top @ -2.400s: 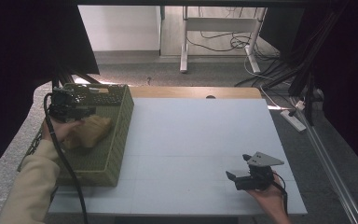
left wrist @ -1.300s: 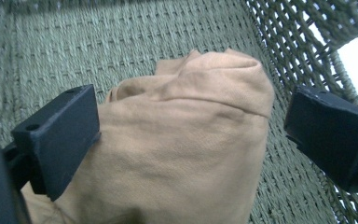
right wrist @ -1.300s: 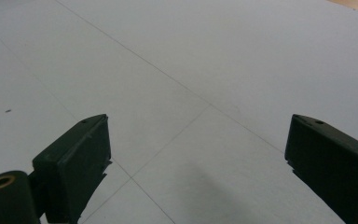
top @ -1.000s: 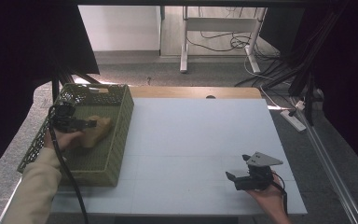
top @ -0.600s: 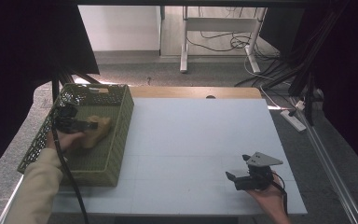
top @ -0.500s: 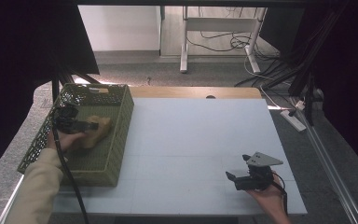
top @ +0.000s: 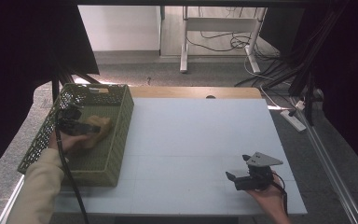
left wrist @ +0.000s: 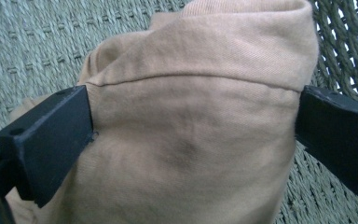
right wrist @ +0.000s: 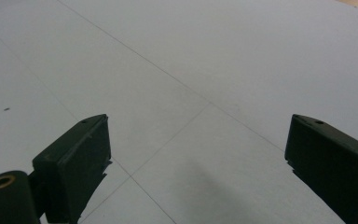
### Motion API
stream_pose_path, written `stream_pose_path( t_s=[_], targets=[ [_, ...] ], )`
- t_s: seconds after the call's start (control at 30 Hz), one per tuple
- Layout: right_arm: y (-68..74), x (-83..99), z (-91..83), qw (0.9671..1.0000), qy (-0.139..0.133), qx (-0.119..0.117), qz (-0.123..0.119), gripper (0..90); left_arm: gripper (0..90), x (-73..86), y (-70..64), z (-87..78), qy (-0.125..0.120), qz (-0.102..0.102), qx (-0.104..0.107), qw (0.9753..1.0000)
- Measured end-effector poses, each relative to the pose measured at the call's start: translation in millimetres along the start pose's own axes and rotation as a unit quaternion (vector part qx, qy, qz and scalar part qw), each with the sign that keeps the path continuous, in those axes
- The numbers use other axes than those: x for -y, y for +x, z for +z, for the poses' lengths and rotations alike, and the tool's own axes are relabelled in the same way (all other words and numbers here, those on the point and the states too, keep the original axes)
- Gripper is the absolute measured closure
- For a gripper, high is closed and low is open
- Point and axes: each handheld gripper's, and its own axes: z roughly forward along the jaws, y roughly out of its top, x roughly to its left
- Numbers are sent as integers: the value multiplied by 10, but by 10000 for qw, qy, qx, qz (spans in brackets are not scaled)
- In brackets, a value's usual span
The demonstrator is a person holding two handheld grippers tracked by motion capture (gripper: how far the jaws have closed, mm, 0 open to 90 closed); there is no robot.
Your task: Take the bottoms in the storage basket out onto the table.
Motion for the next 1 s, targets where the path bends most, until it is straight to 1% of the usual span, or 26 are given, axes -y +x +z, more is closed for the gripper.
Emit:
stream_pose_path(
  t_s=[0.1,0.2,0.23,0.37,0.6,0.73,0.8,0.83,0.9,1.0],
  targets=[
    [0,0,2,10000,5,4,0,67,0,3,8,10,30,-11,32,10000],
    [1,1,4,10000,14,4,-5,67,0,3,0,51,173,-18,65,9998],
    [1,1,4,10000,16,4,-4,67,0,3,-3,64,233,9,59,9997],
    [1,1,4,10000,18,7,-4,66,0,-5,-26,90,323,99,-18,9994],
    [3,3,9,10000,26,6,-3,67,0,-10,-31,135,381,133,-12,9992],
    [4,4,9,10000,23,14,1,66,3,-13,-35,167,407,161,-60,9990],
    [3,4,10,10000,26,17,-2,67,50,-12,-28,170,411,150,-90,9990],
    [3,4,10,10000,29,19,-4,67,91,-10,-19,168,384,90,-76,9992],
    [2,4,10,10000,34,33,0,66,141,-1,-5,160,346,48,-78,9994],
    [0,6,10,10000,36,37,9,67,211,3,-1,143,328,65,-138,9993]
  ],
)
